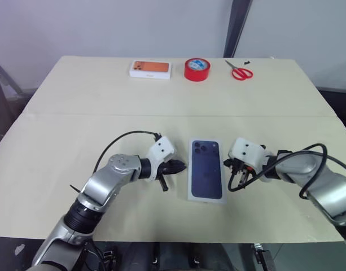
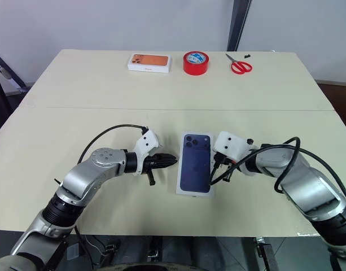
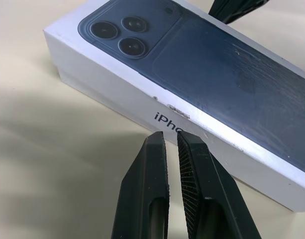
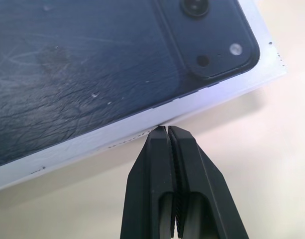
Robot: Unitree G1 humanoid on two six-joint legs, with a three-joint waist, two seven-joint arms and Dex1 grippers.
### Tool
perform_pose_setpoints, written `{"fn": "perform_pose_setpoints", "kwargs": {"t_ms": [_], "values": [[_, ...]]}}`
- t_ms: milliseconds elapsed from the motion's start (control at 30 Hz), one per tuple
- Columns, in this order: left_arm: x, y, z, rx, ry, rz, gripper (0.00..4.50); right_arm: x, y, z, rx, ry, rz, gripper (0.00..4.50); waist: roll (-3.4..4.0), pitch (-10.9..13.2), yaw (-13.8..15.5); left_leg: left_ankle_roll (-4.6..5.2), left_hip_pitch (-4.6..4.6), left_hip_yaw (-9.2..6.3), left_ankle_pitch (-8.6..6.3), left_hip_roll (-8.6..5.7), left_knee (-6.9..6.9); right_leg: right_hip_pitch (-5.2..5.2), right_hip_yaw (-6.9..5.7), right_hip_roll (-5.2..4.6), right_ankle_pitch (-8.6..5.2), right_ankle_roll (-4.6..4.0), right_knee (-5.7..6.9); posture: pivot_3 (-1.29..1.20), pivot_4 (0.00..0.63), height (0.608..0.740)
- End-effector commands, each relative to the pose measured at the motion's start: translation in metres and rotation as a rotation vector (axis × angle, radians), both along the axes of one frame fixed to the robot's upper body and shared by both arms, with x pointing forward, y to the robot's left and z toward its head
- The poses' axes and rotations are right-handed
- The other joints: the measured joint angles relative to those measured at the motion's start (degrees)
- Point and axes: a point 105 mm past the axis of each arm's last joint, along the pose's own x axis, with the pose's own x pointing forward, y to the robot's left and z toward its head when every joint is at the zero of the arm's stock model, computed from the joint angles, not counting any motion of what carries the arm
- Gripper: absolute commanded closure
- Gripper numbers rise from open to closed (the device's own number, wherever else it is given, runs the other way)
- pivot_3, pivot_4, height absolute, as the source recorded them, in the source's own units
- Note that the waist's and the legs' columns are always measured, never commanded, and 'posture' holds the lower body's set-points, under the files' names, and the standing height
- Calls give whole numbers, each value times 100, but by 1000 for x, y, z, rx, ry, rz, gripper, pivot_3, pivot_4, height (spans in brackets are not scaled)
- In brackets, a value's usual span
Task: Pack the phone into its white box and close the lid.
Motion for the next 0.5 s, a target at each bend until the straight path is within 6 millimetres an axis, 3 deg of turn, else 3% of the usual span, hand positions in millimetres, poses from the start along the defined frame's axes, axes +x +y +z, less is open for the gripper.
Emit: {"fn": "perform_pose_setpoints", "kwargs": {"t_ms": [33, 267, 367, 500], "values": [[3, 1, 12, -30, -39, 14, 4034, -1, 8, 11, 9, -45, 35, 4422, 0, 0, 1, 0, 0, 0, 0, 0, 0, 0, 0, 0, 0, 0, 0, 0, 150, 725], [11, 0, 13, -47, -58, 57, 4034, 3, 0, 12, -8, -56, 7, 4422, 0, 0, 5, 0, 0, 0, 0, 0, 0, 0, 0, 0, 0, 0, 0, 0, 150, 725], [27, -2, 25, -93, -94, 125, 4034, 7, -6, 21, -5, -86, -6, 4422, 0, 0, 12, 0, 0, 0, 0, 0, 1, 0, 0, 0, 0, 0, 0, 0, 150, 725], [44, -12, 39, -130, -121, 146, 4034, 0, 3, 33, 67, -79, 64, 4422, -1, 0, 71, 1, -4, 1, -1, -2, 12, 1, -1, 1, 0, 1, 2, 0, 150, 725]]}}
